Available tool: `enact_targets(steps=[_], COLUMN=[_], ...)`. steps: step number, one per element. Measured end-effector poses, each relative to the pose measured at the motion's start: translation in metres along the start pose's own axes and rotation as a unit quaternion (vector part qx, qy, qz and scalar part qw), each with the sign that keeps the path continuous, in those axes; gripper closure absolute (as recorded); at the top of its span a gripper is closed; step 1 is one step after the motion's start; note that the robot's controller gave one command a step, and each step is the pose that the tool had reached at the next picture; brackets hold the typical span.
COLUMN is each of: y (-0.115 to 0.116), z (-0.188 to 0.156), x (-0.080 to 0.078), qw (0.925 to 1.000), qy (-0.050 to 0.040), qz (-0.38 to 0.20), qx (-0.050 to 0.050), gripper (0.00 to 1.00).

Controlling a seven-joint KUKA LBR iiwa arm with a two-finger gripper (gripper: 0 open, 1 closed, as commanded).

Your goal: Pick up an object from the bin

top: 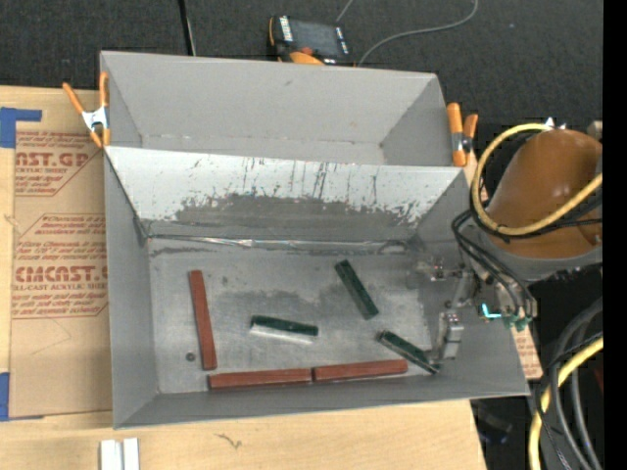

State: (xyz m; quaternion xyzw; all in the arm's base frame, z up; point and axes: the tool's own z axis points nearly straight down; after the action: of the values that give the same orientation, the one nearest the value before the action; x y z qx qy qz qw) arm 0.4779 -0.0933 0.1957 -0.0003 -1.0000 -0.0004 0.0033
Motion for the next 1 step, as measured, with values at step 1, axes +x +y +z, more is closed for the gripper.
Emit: enact_targets(steps=[1], y=[0.0168], z=[0.129], x=[-0.0334], qw=[0.9994], qy=[-0.0035], qz=[0.035], qx=[0.0], gripper=[0.0])
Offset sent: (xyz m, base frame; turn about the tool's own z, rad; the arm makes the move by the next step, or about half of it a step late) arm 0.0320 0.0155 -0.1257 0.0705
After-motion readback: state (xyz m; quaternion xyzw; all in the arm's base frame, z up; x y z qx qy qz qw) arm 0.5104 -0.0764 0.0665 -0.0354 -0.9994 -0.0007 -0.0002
